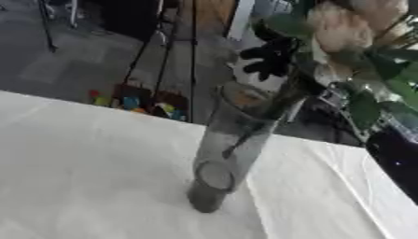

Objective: Arrange flowers into the vase.

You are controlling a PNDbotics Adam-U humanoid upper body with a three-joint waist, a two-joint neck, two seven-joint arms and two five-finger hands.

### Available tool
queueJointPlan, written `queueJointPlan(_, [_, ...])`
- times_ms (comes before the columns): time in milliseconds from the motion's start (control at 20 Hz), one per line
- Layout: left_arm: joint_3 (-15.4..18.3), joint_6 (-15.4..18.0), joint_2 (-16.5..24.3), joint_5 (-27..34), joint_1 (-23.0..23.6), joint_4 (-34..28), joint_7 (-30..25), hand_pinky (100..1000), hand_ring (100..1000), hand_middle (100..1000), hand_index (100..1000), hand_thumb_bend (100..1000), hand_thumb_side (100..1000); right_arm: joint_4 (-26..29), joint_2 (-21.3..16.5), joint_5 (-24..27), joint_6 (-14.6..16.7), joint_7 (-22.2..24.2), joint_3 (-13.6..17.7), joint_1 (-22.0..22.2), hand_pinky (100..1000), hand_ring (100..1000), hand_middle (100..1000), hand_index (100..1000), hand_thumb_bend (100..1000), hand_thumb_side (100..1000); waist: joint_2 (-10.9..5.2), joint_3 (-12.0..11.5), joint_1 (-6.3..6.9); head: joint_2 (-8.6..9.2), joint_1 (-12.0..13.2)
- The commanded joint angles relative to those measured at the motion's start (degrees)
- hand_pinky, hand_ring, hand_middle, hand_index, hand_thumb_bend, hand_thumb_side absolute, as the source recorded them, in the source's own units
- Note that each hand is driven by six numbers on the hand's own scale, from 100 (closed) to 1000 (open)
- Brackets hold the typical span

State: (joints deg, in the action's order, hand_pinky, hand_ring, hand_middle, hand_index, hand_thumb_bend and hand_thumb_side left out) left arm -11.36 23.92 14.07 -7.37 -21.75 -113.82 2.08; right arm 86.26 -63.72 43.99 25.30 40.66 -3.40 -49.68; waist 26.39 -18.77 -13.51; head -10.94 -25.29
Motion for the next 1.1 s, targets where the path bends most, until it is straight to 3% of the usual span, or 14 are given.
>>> queueJointPlan(50, [0.27, -0.10, 0.11, 0.26, -0.34, -0.77, -0.03, 685, 1000, 973, 972, 100, 1000, -0.41, -2.40, -0.32, 2.80, 1.79, 1.01, -0.69, 923, 988, 653, 887, 100, 484, -1.83, 0.24, 0.56, 0.64, -0.12])
queueJointPlan(550, [0.23, -0.37, -0.41, 0.22, -0.36, -0.77, -0.19, 685, 1000, 975, 973, 100, 1000, -1.87, -1.82, -5.85, 3.67, 3.37, 0.44, -1.04, 1000, 1000, 747, 913, 100, 584, -1.53, 0.44, 0.56, 0.84, 0.00])
queueJointPlan(850, [0.26, -0.59, -0.61, 0.18, -0.42, -0.77, -0.21, 685, 1000, 976, 973, 100, 1000, -2.87, -1.72, -11.64, 7.10, 6.08, 0.90, -1.15, 1000, 1000, 818, 965, 100, 628, -1.25, 0.81, 0.56, 1.29, 0.18])
queueJointPlan(1100, [0.18, -0.78, -0.78, 0.13, -0.44, -0.77, -0.37, 685, 1000, 977, 973, 100, 1000, -4.02, -1.68, -13.15, 9.18, 8.33, 1.38, -1.33, 1000, 1000, 832, 968, 100, 623, -1.04, 1.20, 0.56, 1.67, 0.30])
